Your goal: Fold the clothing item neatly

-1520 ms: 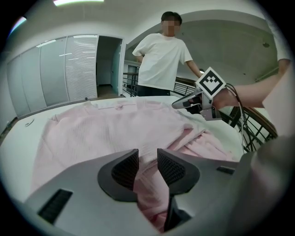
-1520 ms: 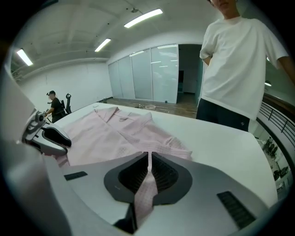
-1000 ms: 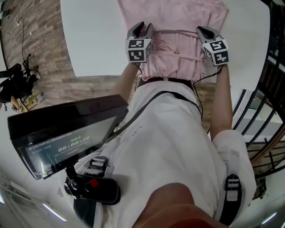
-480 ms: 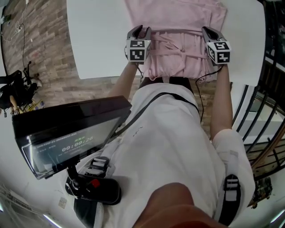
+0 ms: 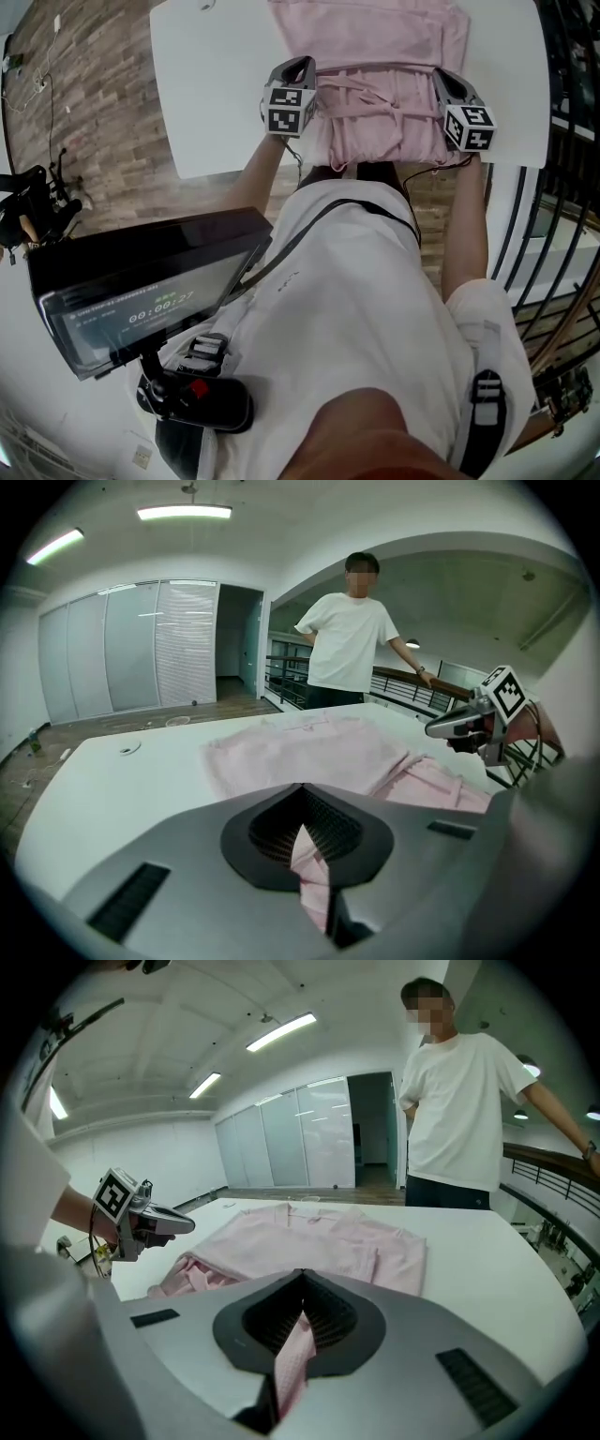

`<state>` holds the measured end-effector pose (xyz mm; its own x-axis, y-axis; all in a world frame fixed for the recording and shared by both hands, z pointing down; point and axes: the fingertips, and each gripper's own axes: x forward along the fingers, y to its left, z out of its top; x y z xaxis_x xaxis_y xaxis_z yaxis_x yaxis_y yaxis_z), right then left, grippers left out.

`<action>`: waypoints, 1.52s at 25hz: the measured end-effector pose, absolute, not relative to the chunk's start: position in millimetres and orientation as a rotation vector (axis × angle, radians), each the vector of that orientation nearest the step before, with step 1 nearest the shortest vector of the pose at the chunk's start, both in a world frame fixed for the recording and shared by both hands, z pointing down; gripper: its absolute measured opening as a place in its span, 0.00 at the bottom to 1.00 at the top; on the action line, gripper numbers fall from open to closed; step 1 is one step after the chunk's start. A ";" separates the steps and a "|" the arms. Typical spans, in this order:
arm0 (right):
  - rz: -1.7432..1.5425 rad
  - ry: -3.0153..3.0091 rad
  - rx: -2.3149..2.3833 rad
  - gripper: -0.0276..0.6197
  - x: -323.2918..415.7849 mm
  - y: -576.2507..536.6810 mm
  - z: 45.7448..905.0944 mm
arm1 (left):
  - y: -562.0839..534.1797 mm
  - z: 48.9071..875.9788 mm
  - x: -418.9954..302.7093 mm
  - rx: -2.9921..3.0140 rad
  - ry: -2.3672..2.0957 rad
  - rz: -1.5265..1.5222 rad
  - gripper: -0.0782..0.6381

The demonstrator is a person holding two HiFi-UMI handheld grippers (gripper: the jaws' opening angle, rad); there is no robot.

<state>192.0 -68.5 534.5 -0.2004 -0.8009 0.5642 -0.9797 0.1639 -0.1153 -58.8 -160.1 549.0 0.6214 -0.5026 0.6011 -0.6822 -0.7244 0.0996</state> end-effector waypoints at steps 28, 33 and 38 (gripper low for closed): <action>0.534 -2.235 1.372 0.23 248.1 -290.8 527.0 | -358.4 554.2 34.8 2.469 -0.782 0.929 0.26; 0.634 -2.237 1.248 0.23 248.6 -296.9 561.3 | -359.5 576.0 39.3 2.420 -0.762 0.961 0.26; 0.665 -2.197 1.182 0.23 250.1 -300.9 588.3 | -361.1 594.0 50.4 2.422 -0.733 1.032 0.26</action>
<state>250.1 -300.9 588.3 -0.4599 -0.5831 0.6697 -0.8566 0.4900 -0.1616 50.4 -361.1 594.0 0.5886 -0.3055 0.7485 -0.6059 -0.7796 0.1584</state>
